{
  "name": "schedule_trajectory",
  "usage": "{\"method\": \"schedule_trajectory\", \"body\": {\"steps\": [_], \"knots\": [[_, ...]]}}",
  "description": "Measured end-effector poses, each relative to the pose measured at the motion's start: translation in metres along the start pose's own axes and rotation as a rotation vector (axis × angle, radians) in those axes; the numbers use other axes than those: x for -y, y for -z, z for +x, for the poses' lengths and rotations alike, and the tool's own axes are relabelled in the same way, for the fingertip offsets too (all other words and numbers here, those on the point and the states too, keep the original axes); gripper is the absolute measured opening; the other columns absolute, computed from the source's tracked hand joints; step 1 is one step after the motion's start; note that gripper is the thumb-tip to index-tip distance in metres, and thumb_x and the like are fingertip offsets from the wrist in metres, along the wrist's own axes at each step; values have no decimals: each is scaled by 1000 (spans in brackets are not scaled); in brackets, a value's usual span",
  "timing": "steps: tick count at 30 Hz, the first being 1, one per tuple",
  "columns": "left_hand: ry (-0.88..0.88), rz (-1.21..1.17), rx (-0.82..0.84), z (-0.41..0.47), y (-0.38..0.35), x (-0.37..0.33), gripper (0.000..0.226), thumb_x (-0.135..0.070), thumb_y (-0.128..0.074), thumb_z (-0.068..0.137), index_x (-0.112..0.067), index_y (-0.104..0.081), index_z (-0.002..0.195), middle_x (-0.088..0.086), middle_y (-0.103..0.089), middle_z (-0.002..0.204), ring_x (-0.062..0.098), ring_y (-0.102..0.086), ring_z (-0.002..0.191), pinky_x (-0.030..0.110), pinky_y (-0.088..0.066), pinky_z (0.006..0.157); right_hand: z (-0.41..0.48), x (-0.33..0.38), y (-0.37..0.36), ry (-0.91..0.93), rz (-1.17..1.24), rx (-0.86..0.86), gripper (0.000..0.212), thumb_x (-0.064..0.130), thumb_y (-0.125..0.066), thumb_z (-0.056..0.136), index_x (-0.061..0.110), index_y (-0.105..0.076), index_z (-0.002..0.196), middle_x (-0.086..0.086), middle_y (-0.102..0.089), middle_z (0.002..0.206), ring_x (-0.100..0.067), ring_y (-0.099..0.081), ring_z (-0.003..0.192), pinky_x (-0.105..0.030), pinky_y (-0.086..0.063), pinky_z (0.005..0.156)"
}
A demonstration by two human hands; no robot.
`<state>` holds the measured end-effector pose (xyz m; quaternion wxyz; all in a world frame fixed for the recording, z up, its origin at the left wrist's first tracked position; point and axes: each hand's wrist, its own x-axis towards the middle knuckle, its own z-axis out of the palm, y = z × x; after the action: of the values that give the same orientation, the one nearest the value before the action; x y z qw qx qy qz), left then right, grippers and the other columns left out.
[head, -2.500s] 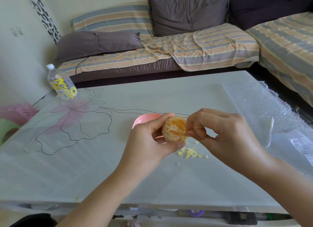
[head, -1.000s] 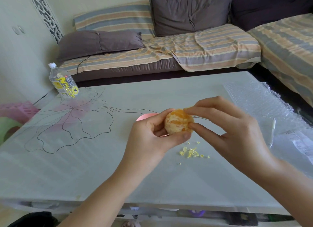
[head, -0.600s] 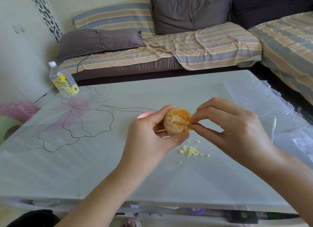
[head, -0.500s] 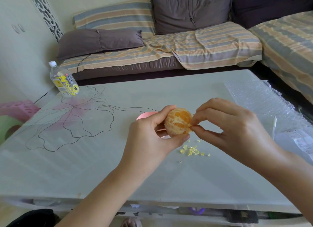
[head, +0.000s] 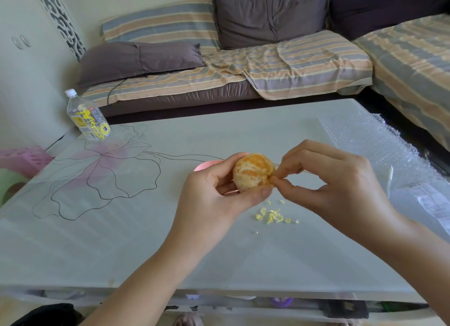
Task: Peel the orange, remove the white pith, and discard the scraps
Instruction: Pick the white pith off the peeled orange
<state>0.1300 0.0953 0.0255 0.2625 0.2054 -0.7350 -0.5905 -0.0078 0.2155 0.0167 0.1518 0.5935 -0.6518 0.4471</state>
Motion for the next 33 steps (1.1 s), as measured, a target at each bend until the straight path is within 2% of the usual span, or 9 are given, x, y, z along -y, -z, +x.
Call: {"method": "schedule_trajectory", "body": {"steps": [4, 7, 10, 12, 16, 20, 23, 28, 33], "knots": [[160, -232, -12, 8, 6, 10, 41, -7, -80, 62, -13, -73, 102, 17, -68, 112, 20, -70, 95, 32, -57, 86, -1, -10, 2, -163, 47, -21, 4, 14, -75, 76, 15, -73, 73, 7, -63, 76, -7, -55, 68, -14, -42, 59], [341, -440, 27, 16, 11, 20, 50, -3, -74, 66, 3, -63, 114, 17, -67, 114, 23, -67, 99, 32, -57, 86, -3, -26, -4, -298, -16, 100, 7, 10, -74, 79, 17, -75, 77, 9, -66, 76, -4, -57, 71, -7, -40, 63], [421, -552, 26, 18, 12, 23, 54, 0, -70, 66, 4, -59, 119, 12, -69, 112, 24, -65, 104, 33, -55, 89, -5, -37, -15, -432, -114, 229, 10, 24, -68, 84, 18, -72, 78, 8, -64, 74, -5, -55, 66, -19, -42, 62], [428, -590, 4, 20, 12, 23, 53, 1, -71, 64, 3, -60, 117, 14, -68, 113, 23, -66, 103, 32, -55, 88, -3, -39, -20, -479, -143, 214, 16, 27, -71, 80, 17, -65, 70, 9, -57, 67, -5, -52, 64, -23, -41, 60], [449, -648, 6, 21, 13, 24, 56, 2, -77, 63, 2, -60, 115, 16, -67, 114, 27, -65, 103, 32, -57, 84, 0, -37, -27, -492, -139, 217, 23, 11, -72, 75, 16, -52, 68, 8, -52, 65, -6, -50, 64, -19, -37, 58], [508, -713, 30, 20, 12, 24, 42, -3, -78, 70, -2, -63, 109, 19, -67, 115, 32, -67, 102, 35, -57, 85, -4, -38, -30, -490, -87, 195, 30, -9, -54, 81, 18, -66, 83, 9, -67, 76, 1, -58, 69, -13, -45, 69], [544, -792, 22, 20, 12, 23, 45, -13, -82, 68, -2, -64, 108, 23, -66, 116, 35, -69, 98, 32, -59, 76, -3, -39, -30, -506, -71, 197, 27, -1, -54, 87, 18, -71, 96, 8, -71, 82, -10, -65, 78, -24, -49, 74], [589, -829, -6, 21, 8, 20, 56, -24, -67, 72, 2, -58, 120, 24, -65, 116, 33, -71, 88, 26, -60, 67, -2, -38, -22, -507, -42, 179, 9, 13, -70, 80, 21, -73, 81, 11, -69, 71, -2, -59, 73, -13, -45, 69], [604, -842, 9, 20, 7, 21, 42, -22, -66, 73, -2, -63, 109, 23, -65, 110, 35, -70, 85, 27, -59, 66, 1, -36, -19, -396, -78, 123, 25, -7, -66, 74, 19, -65, 73, 10, -59, 69, 0, -52, 79, -5, -39, 65]]}}
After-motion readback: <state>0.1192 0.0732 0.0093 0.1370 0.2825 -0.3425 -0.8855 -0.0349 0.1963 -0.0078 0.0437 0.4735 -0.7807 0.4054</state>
